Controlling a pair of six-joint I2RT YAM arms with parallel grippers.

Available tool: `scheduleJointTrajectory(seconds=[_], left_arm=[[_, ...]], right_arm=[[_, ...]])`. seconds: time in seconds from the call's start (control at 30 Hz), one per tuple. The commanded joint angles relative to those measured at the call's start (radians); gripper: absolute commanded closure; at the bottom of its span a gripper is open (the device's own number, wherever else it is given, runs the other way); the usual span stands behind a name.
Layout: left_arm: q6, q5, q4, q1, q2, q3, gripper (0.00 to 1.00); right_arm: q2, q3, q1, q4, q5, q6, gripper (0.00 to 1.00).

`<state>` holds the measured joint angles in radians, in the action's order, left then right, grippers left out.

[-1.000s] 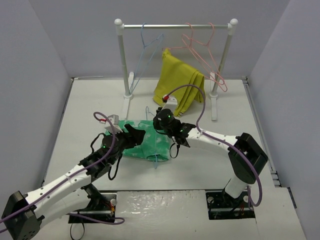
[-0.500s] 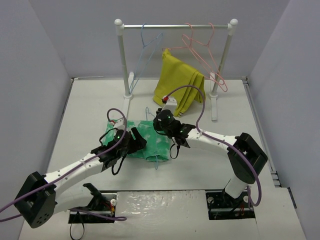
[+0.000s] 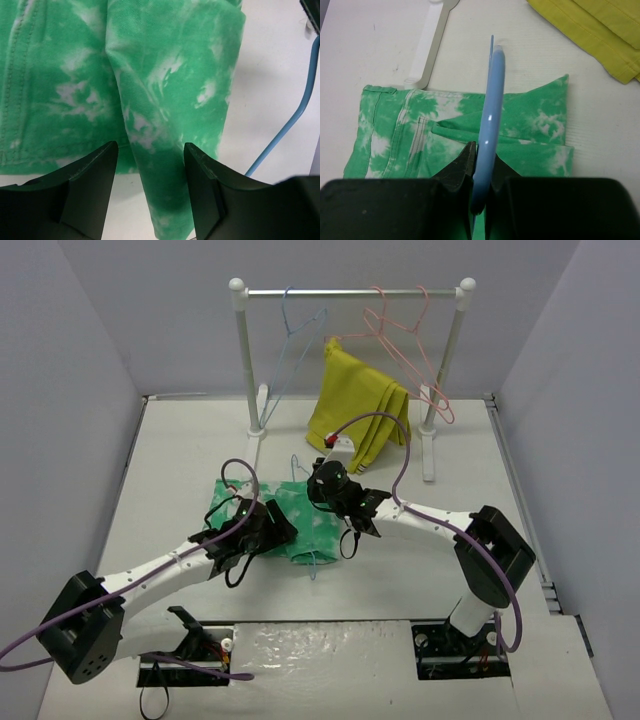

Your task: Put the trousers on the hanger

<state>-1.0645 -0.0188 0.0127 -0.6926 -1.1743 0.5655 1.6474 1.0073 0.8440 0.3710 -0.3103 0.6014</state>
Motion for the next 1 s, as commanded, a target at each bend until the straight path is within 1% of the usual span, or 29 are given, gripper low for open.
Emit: scheduleJointTrajectory(seconds=[0.0,0.03,0.1,0.2,0.3,0.37,0.43,0.6,0.67,0.7,0.73,0.77,0.8,0.83,0.97], left_arm=[[-0.003,-0.023,0.032,0.002,0.044,0.033,0.51],[-0.003,-0.021,0.027,0.002,0.041,0.032,0.51],[0.006,-0.003,-0.052,0.004,0.021,0.025,0.58],[0.006,0.041,-0.117,0.002,-0.004,0.024,0.63],[0.006,0.074,-0.157,0.002,-0.020,0.026,0.63],[0.003,0.073,-0.147,0.001,-0.021,0.028,0.58],[0.000,0.068,-0.139,0.002,-0.015,0.024,0.57],[-0.020,0.063,-0.090,0.002,-0.016,0.023,0.57],[-0.025,0.061,-0.074,0.003,-0.012,0.019,0.59],[-0.028,0.058,-0.069,0.002,-0.010,0.017,0.61],[-0.028,0.054,-0.062,0.002,-0.004,0.014,0.67],[-0.022,0.048,-0.051,0.003,0.003,0.015,0.77],[-0.012,0.039,-0.040,0.003,0.012,0.018,0.89],[-0.002,0.032,-0.028,0.004,0.023,0.025,1.00],[0.113,-0.002,0.068,0.009,0.074,0.120,1.00]], right_arm=[[-0.024,0.002,-0.008,0.031,-0.042,-0.023,1.00],[-0.024,0.002,-0.008,0.031,-0.042,-0.023,1.00],[-0.020,0.002,-0.008,0.034,-0.041,-0.023,1.00],[-0.020,0.000,-0.008,0.036,-0.043,-0.023,1.00],[-0.021,-0.005,-0.011,0.040,-0.045,-0.025,1.00],[-0.021,-0.006,-0.015,0.040,-0.044,-0.022,1.00],[-0.023,-0.007,-0.016,0.040,-0.044,-0.022,1.00],[-0.026,-0.012,-0.019,0.043,-0.044,-0.025,1.00],[-0.025,-0.014,-0.022,0.044,-0.044,-0.024,1.00],[-0.028,-0.015,-0.023,0.046,-0.043,-0.023,1.00],[-0.031,-0.018,-0.026,0.046,-0.044,-0.025,1.00],[-0.035,-0.022,-0.027,0.046,-0.047,-0.027,1.00],[-0.039,-0.025,-0.027,0.046,-0.051,-0.029,1.00],[-0.044,-0.030,-0.029,0.046,-0.055,-0.031,1.00],[-0.081,-0.067,-0.046,0.049,-0.068,-0.032,1.00]])
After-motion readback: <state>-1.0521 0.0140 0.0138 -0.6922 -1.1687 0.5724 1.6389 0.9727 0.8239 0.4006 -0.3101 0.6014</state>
